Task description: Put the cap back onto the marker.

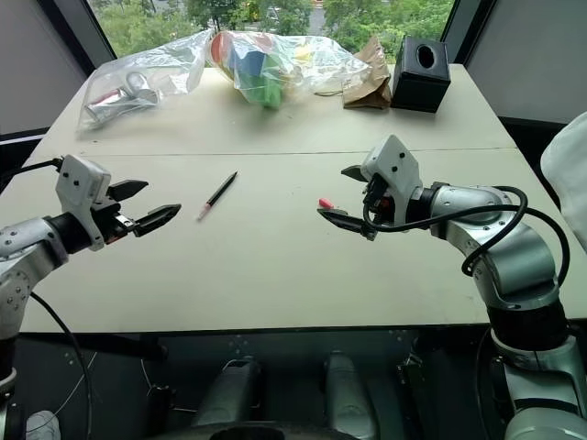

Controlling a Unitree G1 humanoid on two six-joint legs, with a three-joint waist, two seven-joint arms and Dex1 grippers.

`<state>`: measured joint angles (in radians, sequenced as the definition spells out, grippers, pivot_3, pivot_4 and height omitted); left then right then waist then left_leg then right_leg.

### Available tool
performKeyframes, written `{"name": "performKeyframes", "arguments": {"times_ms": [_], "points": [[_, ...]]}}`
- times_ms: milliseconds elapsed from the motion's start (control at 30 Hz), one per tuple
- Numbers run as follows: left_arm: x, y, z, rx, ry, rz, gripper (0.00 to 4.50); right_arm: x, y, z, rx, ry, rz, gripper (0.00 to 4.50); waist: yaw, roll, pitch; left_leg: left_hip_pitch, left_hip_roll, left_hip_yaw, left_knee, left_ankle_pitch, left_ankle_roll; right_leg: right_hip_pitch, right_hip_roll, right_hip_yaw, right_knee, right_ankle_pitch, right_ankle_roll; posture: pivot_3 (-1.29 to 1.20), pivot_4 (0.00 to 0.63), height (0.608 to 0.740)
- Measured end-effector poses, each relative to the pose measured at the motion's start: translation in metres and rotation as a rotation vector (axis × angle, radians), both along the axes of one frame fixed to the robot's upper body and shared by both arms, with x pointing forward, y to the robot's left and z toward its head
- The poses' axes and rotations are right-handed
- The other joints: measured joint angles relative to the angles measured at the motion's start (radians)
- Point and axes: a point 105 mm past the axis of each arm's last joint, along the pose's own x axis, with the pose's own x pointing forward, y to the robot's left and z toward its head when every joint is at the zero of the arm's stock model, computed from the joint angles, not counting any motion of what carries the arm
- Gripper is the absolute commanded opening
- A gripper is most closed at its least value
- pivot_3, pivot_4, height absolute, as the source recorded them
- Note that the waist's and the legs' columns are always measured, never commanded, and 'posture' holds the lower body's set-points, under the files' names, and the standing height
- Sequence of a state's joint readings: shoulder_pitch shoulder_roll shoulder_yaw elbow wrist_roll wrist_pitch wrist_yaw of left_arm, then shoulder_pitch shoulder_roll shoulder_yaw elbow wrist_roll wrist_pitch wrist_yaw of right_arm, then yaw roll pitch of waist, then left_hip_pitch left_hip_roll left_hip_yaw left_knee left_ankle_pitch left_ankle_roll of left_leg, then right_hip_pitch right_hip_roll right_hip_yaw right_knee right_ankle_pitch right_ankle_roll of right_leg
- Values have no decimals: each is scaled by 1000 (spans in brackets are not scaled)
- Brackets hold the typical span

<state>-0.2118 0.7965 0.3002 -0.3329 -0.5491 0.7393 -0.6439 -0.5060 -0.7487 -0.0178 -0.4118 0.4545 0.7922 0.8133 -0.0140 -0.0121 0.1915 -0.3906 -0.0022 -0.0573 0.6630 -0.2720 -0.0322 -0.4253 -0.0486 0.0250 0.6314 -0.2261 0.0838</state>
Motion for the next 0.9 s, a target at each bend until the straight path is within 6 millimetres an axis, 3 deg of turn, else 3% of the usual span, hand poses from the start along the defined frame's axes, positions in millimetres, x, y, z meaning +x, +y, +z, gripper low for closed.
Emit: {"name": "performKeyframes", "arguments": {"times_ms": [500, 633, 900], "points": [[1, -4, -3, -2, 14, -2, 4456, -1, 1, 0, -1, -13, -12, 4500, 0, 0, 0, 0, 0, 0, 0, 0, 0, 0, 0, 0, 0, 0, 0, 0, 150, 740], [12, -9, -2, -12, -17, 20, 4456, 1, 1, -1, 10, -14, -29, 4500, 3, 0, 0, 0, 0, 0, 0, 0, 0, 0, 0, 0, 0, 0, 0, 0, 150, 740], [52, -21, -47, -41, 32, 144, 4456, 7, 4, -7, 45, -27, -93, 4500, 2, -1, 0, -1, 0, 0, 0, 0, 0, 0, 0, 0, 0, 2, 4, 0, 150, 740]]}}
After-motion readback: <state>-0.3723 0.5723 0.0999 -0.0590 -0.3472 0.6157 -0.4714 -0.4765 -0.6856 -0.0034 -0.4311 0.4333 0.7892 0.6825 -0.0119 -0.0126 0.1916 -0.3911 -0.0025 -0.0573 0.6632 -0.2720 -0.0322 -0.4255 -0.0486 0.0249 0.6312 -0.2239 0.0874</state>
